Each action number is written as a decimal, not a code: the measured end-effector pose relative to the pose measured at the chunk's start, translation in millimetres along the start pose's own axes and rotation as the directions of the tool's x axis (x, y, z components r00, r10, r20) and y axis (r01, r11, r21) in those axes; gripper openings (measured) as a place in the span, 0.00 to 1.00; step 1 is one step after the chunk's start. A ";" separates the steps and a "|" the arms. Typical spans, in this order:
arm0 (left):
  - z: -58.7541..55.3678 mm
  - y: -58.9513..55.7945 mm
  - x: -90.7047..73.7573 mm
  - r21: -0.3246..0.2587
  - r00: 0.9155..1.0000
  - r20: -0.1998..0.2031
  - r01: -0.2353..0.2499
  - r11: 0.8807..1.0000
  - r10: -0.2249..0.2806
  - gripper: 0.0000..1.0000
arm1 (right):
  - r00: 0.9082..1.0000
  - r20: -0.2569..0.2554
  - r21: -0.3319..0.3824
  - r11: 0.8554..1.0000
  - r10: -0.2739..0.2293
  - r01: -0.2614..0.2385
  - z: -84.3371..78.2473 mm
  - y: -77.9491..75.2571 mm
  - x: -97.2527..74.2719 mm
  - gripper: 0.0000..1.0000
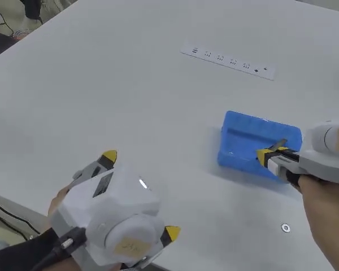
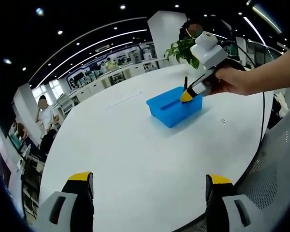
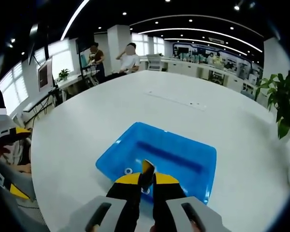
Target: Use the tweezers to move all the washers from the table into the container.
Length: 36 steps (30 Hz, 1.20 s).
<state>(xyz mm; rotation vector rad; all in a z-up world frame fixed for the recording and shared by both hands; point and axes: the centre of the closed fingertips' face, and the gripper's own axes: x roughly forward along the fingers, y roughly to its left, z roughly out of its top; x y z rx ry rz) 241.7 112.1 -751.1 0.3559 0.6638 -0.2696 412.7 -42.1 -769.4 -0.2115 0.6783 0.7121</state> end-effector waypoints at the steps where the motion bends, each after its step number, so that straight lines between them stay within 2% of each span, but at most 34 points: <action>1: 0.1 0.0 -0.1 -0.001 1.000 0.001 0.000 1.000 0.000 0.99 | 1.000 0.007 -0.001 1.000 0.000 0.000 1.5 0.7 -1.1 0.05; 12: 1.5 0.4 -0.7 -0.005 1.000 0.009 -0.001 1.000 0.001 0.99 | 0.999 0.040 0.009 1.000 0.011 -0.012 13.3 3.4 -17.2 0.05; 16: 1.4 0.2 -0.4 -0.003 1.000 0.010 -0.001 1.000 0.001 0.99 | 0.997 0.075 0.021 1.000 -0.002 0.000 21.7 1.2 -32.8 0.05; 19: 1.5 0.3 -0.4 0.000 1.000 0.010 -0.002 1.000 0.002 0.99 | 0.993 0.119 0.028 0.999 -0.022 0.019 31.0 -2.9 -50.7 0.05; 23: 1.9 0.3 -0.4 0.002 1.000 0.013 -0.003 1.000 0.003 0.99 | 0.987 0.157 0.045 0.998 -0.044 0.038 35.4 -7.2 -71.5 0.05; 26: 2.2 0.4 -0.5 0.003 1.000 0.015 -0.005 1.000 0.004 0.99 | 0.984 0.169 0.060 0.997 -0.060 0.050 30.2 -9.1 -87.6 0.05; 29: 2.4 1.1 -0.9 -0.004 1.000 0.017 -0.005 1.000 0.006 0.99 | 0.984 0.162 0.070 0.995 -0.075 0.064 20.6 -11.0 -95.3 0.05; 36: 2.5 1.7 -1.0 -0.004 1.000 0.017 -0.007 1.000 0.007 0.99 | 0.991 0.091 0.124 0.988 -0.098 0.086 -21.7 -13.4 -102.4 0.05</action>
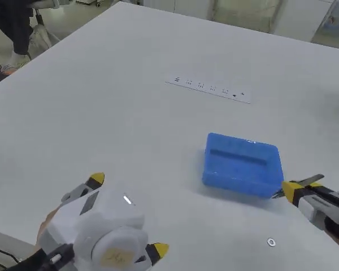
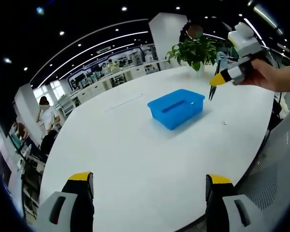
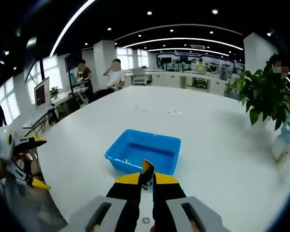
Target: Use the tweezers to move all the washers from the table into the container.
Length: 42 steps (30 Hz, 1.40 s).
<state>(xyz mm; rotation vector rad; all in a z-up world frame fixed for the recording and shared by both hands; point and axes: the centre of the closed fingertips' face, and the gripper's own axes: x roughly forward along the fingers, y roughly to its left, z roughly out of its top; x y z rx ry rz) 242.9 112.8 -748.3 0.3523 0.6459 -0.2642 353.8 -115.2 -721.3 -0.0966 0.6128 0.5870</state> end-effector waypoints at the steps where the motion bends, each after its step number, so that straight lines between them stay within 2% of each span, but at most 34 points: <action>1: -0.3 -0.2 0.2 0.002 1.000 -0.002 0.001 1.000 -0.001 0.99 | 1.000 -0.010 0.003 1.000 -0.005 0.005 -6.3 -0.5 -1.1 0.05; 8: -0.4 -2.5 0.8 0.013 1.000 -0.005 0.009 1.000 -0.009 0.99 | 0.995 -0.100 0.019 1.000 -0.009 0.011 -43.1 -1.7 1.8 0.05; 13: -0.4 -2.9 0.6 0.011 1.000 -0.004 0.010 1.000 -0.010 0.99 | 0.990 -0.139 0.011 1.000 -0.008 0.009 -59.7 -4.0 6.2 0.05; 22: -0.2 -1.1 0.3 0.005 1.000 0.000 0.003 1.000 -0.003 0.99 | 0.987 -0.161 -0.006 1.000 -0.007 0.006 -67.9 -7.1 10.0 0.05; 35: -0.3 -0.5 -0.1 0.005 1.000 -0.001 0.001 1.000 -0.001 0.99 | 0.984 -0.180 -0.056 0.998 -0.016 0.006 -71.0 -5.3 9.6 0.05; 42: -0.1 -0.9 -0.3 0.007 1.000 -0.001 0.002 1.000 -0.002 0.99 | 0.986 -0.165 -0.055 0.998 -0.018 0.009 -68.9 -1.5 8.6 0.05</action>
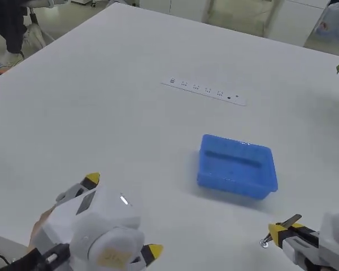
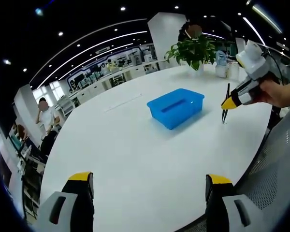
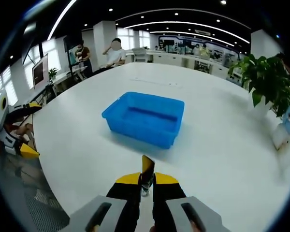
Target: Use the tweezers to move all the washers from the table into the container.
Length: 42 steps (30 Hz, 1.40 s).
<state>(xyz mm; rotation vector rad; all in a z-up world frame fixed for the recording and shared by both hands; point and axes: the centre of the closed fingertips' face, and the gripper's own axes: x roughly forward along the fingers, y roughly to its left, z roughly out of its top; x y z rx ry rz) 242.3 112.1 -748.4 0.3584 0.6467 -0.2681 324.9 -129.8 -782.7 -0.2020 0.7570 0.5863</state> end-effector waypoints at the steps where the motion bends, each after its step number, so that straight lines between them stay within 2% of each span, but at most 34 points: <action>1: 0.1 0.0 0.0 -0.001 1.000 0.001 0.000 1.000 0.000 0.99 | 1.000 0.001 -0.003 1.000 0.000 0.000 0.1 0.3 0.0 0.05; 11: 0.9 0.3 -0.7 -0.001 1.000 0.004 -0.001 1.000 0.001 0.99 | 1.000 0.006 0.004 1.000 0.000 0.000 2.8 1.5 0.6 0.04; 15: 0.8 -0.2 -0.4 0.003 1.000 0.003 0.001 1.000 -0.001 0.98 | 1.000 -0.009 0.007 1.000 0.012 -0.012 2.0 2.6 -0.7 0.04; 19: 0.7 -0.7 0.1 0.003 1.000 0.003 0.003 1.000 -0.003 0.99 | 1.000 -0.002 0.001 1.000 0.023 -0.023 6.4 5.8 -4.8 0.04; 25: 1.9 -0.2 -0.1 -0.001 1.000 0.012 0.002 1.000 -0.002 0.99 | 0.998 0.037 0.005 0.999 0.043 -0.043 25.4 8.0 -12.4 0.04; 33: 0.5 -1.0 0.5 0.004 1.000 0.004 0.005 1.000 -0.005 0.99 | 0.992 0.121 -0.002 0.999 0.041 -0.042 64.1 4.5 -21.8 0.04; 42: -1.1 -1.2 1.1 0.006 1.000 -0.005 0.005 1.000 -0.005 0.98 | 0.983 0.175 -0.025 0.999 0.051 -0.048 93.6 8.2 -16.3 0.04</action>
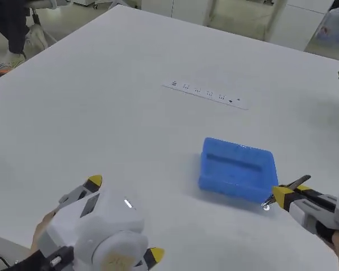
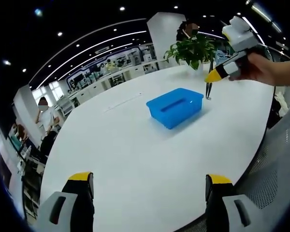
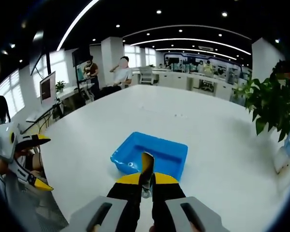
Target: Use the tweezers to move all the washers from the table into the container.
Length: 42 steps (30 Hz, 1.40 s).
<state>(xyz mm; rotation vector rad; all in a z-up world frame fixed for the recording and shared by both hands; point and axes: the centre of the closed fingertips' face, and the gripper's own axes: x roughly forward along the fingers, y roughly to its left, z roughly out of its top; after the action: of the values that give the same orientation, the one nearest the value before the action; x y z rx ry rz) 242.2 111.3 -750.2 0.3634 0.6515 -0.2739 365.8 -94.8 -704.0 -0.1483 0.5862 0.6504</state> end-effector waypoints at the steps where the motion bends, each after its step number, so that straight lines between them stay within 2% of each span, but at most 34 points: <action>1: -0.3 -0.2 0.1 0.001 1.000 -0.002 0.000 1.000 0.000 0.99 | 1.000 0.008 -0.003 1.000 0.000 0.000 4.0 -0.1 1.5 0.04; 7: -1.4 -0.5 1.0 0.002 1.000 -0.008 0.002 1.000 -0.002 0.99 | 0.999 0.034 -0.022 1.000 0.000 0.001 18.6 -2.6 11.8 0.04; 15: -2.3 1.0 1.0 -0.001 1.000 -0.012 -0.005 1.000 0.005 0.99 | 0.999 0.042 -0.043 0.999 -0.007 0.008 28.2 -8.8 28.5 0.04; 23: -2.3 2.2 0.7 -0.005 1.000 -0.010 -0.009 1.000 0.009 0.98 | 1.000 -0.006 -0.045 0.999 -0.019 0.019 12.6 -16.0 49.7 0.04; 31: -3.1 0.7 1.1 -0.001 1.000 -0.016 -0.004 1.000 0.004 0.98 | 0.999 -0.043 -0.058 0.998 -0.004 0.002 1.5 -9.4 56.6 0.04; 42: -4.9 -0.4 1.6 0.005 1.000 -0.028 -0.001 1.000 0.001 0.98 | 0.997 -0.072 -0.053 0.999 -0.001 -0.003 -7.7 -10.8 63.8 0.04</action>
<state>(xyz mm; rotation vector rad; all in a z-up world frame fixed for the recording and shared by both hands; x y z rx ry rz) 240.7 112.8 -754.8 0.3729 0.6787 -0.2702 409.8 -72.0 -746.5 -0.2216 0.6387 0.6643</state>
